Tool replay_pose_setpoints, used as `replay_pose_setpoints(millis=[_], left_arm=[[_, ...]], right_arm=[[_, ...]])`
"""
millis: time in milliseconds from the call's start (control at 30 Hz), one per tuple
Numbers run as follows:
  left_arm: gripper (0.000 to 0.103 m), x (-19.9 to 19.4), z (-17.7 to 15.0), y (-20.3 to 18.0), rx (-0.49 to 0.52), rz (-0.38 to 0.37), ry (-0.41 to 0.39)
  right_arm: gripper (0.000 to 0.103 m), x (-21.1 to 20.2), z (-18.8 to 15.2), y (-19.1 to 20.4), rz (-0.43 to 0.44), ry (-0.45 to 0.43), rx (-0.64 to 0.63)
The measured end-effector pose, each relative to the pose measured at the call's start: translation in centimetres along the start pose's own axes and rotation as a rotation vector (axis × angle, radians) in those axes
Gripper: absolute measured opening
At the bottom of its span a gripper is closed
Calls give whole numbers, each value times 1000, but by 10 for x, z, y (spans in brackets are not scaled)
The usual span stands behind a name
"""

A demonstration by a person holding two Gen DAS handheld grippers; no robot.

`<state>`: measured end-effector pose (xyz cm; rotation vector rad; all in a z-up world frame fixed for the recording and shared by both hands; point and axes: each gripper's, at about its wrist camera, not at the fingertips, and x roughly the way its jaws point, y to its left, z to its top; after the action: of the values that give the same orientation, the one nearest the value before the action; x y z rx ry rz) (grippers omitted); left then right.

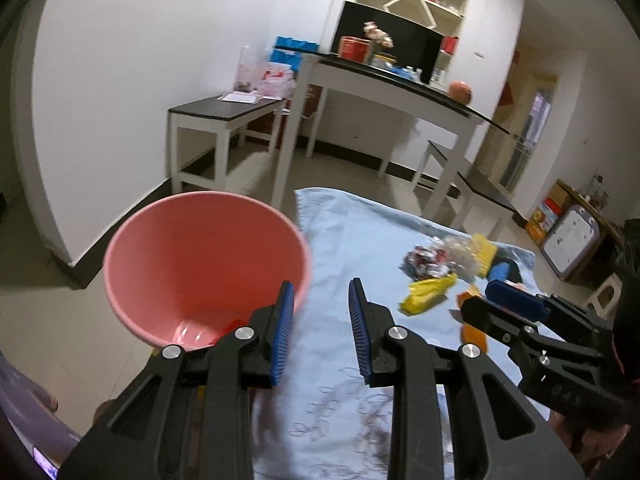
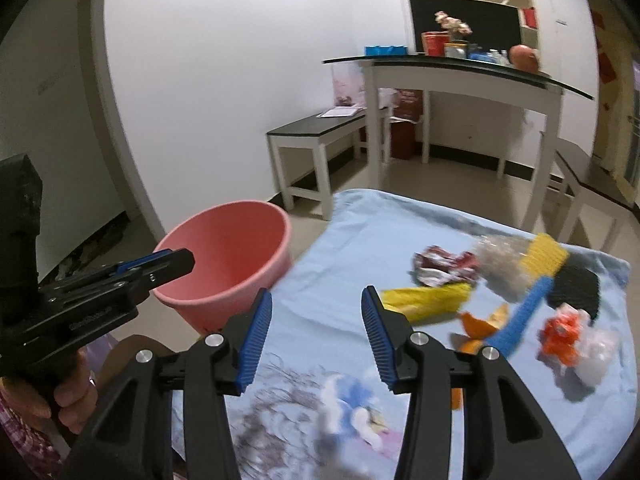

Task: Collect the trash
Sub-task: 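Move both open tools back over the trash on the sheet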

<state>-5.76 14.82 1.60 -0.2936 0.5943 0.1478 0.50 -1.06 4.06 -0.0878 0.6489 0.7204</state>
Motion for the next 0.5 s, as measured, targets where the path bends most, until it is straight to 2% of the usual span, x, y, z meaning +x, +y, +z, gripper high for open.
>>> replay_pose_setpoints(millis=[300, 500], left_arm=[[28, 12, -6, -44, 72, -72, 25], [28, 28, -12, -68, 107, -123, 77]], right_arm=[[46, -31, -22, -52, -103, -16, 90], [46, -44, -39, -93, -184, -13, 162]])
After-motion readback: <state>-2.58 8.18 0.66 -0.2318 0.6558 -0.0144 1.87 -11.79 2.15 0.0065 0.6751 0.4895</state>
